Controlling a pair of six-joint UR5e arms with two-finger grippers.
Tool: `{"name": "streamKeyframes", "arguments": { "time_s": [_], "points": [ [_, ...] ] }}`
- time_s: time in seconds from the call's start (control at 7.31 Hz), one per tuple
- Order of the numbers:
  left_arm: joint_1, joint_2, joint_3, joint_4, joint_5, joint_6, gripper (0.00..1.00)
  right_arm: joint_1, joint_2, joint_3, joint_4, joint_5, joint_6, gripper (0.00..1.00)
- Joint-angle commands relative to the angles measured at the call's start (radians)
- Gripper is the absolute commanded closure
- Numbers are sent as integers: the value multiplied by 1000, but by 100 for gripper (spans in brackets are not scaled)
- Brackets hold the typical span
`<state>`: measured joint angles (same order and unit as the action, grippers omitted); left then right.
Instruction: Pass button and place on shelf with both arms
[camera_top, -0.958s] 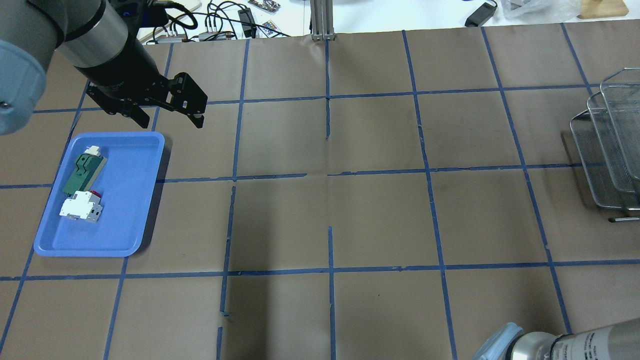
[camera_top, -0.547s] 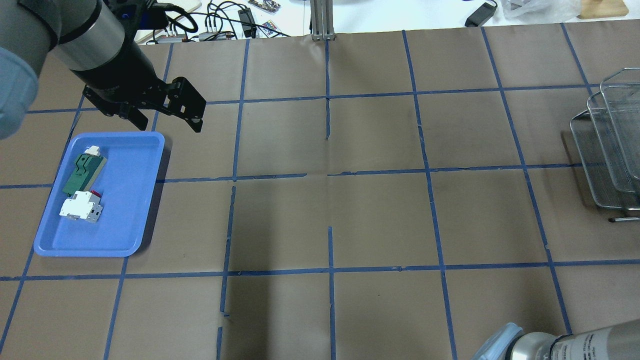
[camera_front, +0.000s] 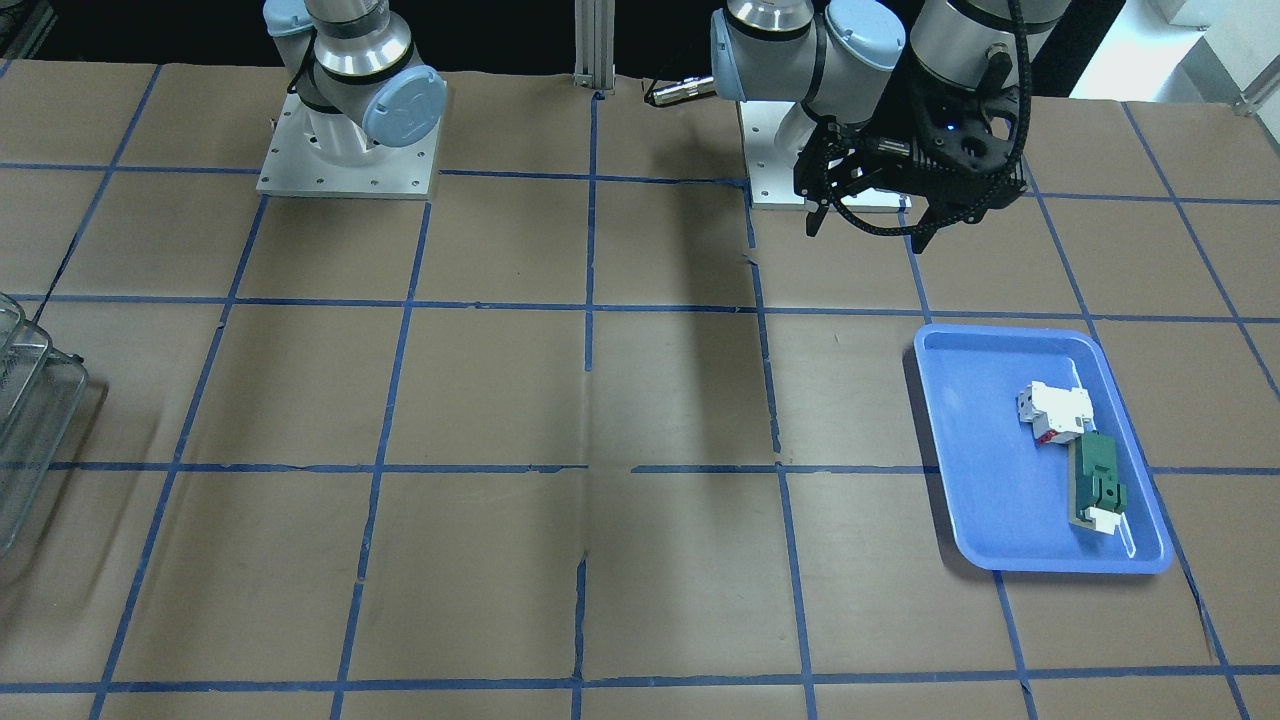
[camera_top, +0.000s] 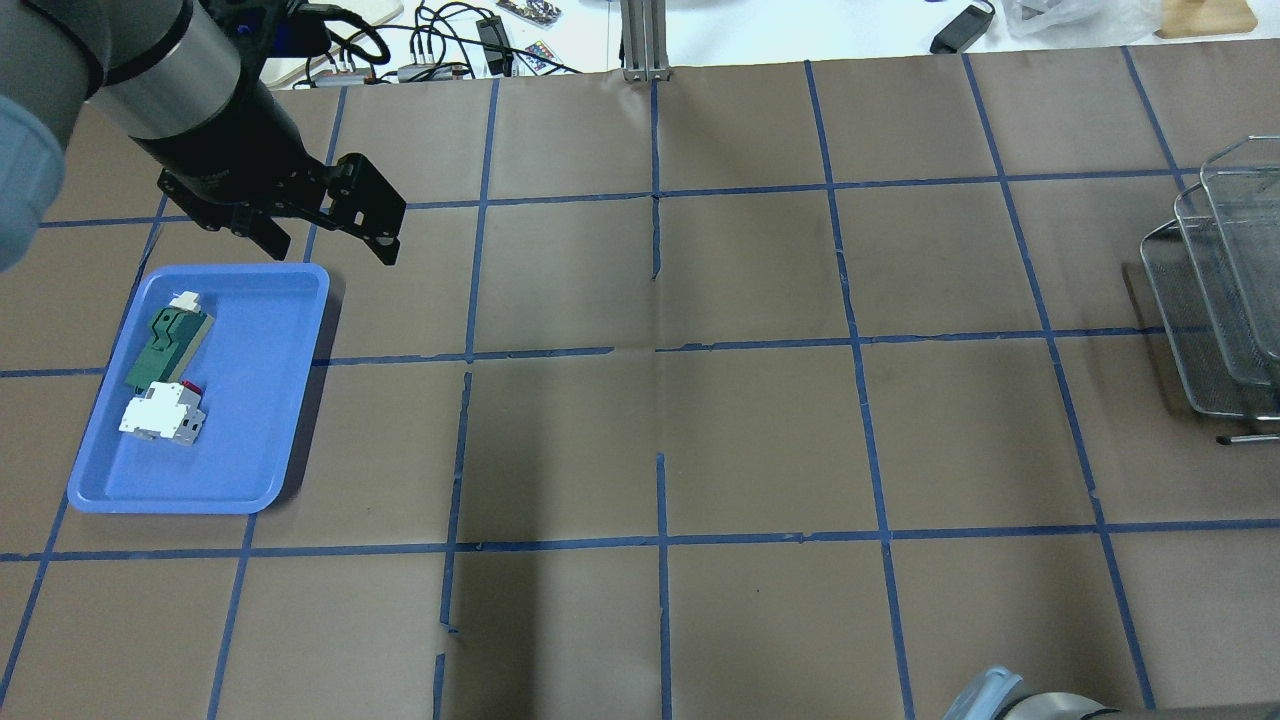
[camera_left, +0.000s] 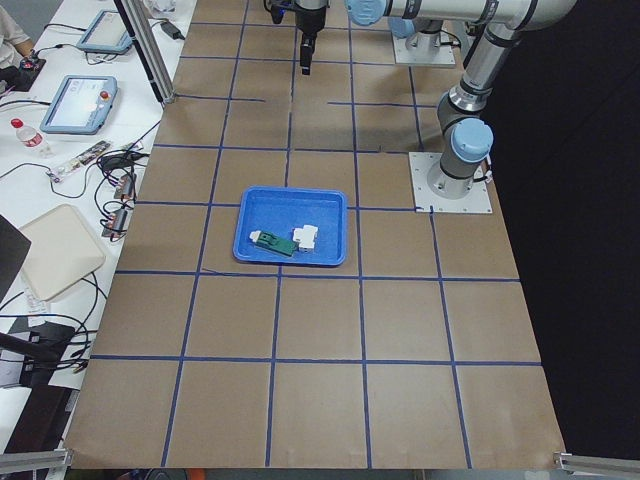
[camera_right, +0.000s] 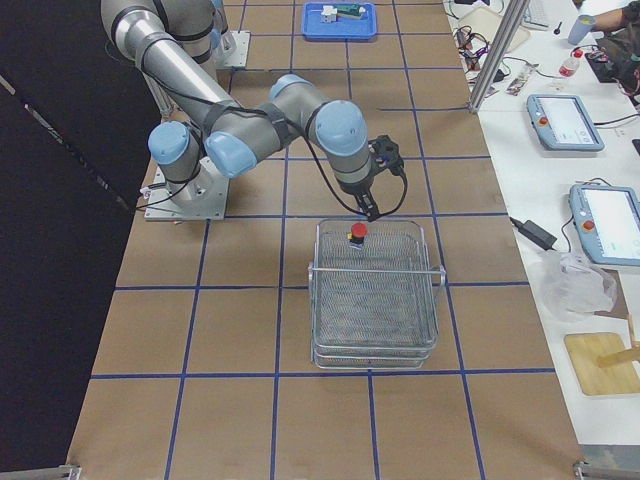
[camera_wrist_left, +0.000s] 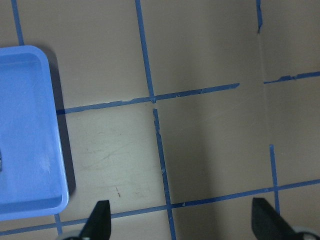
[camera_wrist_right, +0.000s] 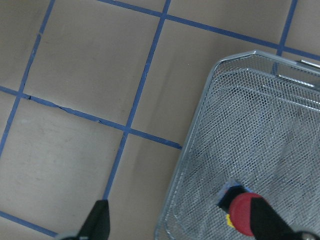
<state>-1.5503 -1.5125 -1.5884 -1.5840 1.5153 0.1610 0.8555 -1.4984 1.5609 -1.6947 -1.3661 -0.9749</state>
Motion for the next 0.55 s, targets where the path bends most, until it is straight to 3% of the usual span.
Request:
{"name": "streamKeyframes", "arguments": {
  "time_s": [0.0,0.41],
  "points": [
    [-1,0,-4,-24,8,100,0,255,-48,7,1,-179,465,0],
    [-1,0,4,-53,25,130,0,575,-81,51,62,-305,982,0]
  ]
}}
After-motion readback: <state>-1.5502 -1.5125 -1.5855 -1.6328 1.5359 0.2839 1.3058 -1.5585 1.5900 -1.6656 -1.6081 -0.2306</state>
